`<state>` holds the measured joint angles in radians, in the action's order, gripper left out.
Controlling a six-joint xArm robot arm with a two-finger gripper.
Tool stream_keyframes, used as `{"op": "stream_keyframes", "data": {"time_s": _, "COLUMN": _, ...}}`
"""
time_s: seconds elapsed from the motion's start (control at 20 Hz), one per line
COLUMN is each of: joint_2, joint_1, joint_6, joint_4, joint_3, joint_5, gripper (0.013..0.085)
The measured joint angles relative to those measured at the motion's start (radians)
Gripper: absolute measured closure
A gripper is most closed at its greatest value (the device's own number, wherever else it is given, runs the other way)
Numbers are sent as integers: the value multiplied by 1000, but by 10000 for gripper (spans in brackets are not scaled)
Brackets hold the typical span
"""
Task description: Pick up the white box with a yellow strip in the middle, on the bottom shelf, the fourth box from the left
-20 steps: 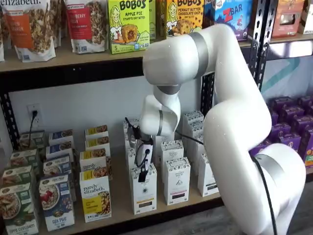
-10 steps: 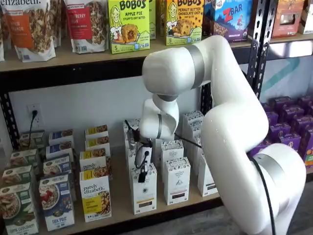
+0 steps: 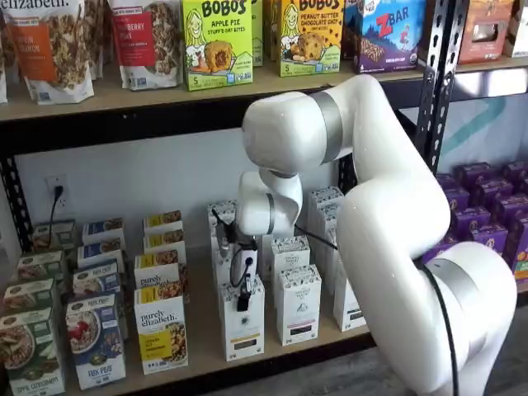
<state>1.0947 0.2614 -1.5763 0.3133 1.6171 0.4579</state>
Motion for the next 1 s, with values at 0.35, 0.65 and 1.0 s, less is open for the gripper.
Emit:
{"op": "stream_keyframes", "data": {"time_s": 0.35, "joint_2": 32, "joint_1": 2, "joint_6": 71, "joint_4": -78, "joint_3": 40, "joint_5": 21, "gripper": 130}}
{"op": "stream_keyframes", "data": {"time_s": 0.65, "joint_2": 47, "joint_1": 5, "joint_6": 109, "joint_4": -119, "joint_3": 50, "joint_5": 11, "gripper": 130}}
{"op": "stream_keyframes", "data": {"time_s": 1.0, "joint_2": 55, "joint_1": 5, "joint_6": 115, "joint_4": -126, "joint_3": 52, "joint_5": -4, "gripper": 210}}
